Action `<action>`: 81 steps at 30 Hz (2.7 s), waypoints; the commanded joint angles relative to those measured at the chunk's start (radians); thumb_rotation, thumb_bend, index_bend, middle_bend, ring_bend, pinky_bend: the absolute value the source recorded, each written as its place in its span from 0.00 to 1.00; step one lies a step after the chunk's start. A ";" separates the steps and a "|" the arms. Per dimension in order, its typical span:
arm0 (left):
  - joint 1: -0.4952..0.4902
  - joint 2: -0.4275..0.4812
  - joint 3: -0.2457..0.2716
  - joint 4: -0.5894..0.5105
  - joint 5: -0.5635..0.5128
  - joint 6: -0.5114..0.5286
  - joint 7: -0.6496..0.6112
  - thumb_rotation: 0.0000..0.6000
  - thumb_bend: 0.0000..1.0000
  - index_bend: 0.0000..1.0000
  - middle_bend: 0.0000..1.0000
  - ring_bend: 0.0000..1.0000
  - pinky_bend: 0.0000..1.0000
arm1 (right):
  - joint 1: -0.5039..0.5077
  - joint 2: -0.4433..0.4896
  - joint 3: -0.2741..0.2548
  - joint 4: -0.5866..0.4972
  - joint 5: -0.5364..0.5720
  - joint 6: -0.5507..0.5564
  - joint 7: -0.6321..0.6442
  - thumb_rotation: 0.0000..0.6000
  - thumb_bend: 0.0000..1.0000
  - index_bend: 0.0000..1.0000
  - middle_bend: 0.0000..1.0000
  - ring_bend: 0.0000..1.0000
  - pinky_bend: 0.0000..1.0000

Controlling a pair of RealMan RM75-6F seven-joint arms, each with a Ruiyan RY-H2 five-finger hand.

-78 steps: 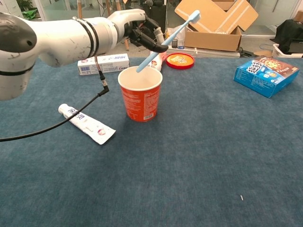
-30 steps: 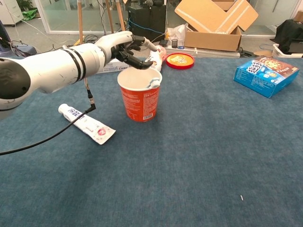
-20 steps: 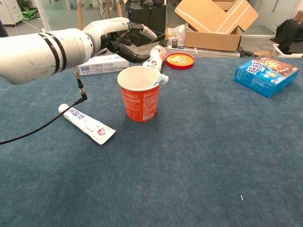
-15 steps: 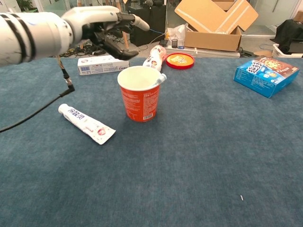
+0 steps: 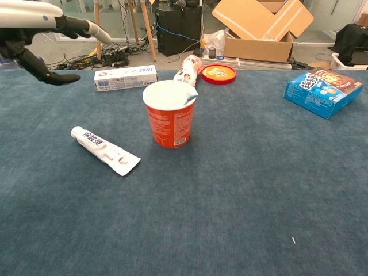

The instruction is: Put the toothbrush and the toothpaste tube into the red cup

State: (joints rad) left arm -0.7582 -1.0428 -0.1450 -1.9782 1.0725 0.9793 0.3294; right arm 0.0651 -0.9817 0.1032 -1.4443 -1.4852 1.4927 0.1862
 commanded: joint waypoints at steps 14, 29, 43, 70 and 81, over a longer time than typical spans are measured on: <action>0.018 -0.124 0.114 0.344 0.235 -0.069 -0.001 1.00 0.36 0.17 0.00 0.00 0.00 | 0.005 0.001 0.002 0.011 0.033 -0.030 0.000 1.00 0.00 0.00 0.00 0.00 0.30; 0.008 -0.274 0.125 0.541 0.275 -0.095 0.022 1.00 0.36 0.20 0.00 0.00 0.00 | 0.013 -0.020 -0.004 0.043 0.043 -0.060 0.009 1.00 0.00 0.00 0.00 0.00 0.30; -0.033 -0.368 0.152 0.694 0.343 -0.140 0.077 1.00 0.36 0.15 0.00 0.00 0.00 | 0.013 -0.029 -0.005 0.066 0.054 -0.074 0.029 1.00 0.00 0.00 0.00 0.00 0.30; -0.048 -0.465 0.148 0.850 0.358 -0.163 0.088 1.00 0.30 0.35 0.00 0.00 0.00 | 0.017 -0.038 -0.007 0.097 0.059 -0.093 0.060 1.00 0.00 0.00 0.00 0.00 0.30; -0.031 -0.456 0.132 0.840 0.292 -0.168 0.174 1.00 0.30 0.48 0.00 0.00 0.00 | 0.017 -0.042 -0.007 0.101 0.060 -0.096 0.061 1.00 0.00 0.00 0.00 0.00 0.30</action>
State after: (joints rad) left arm -0.7939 -1.5032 -0.0098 -1.1317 1.3764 0.8116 0.4885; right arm 0.0824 -1.0237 0.0958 -1.3437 -1.4250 1.3962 0.2474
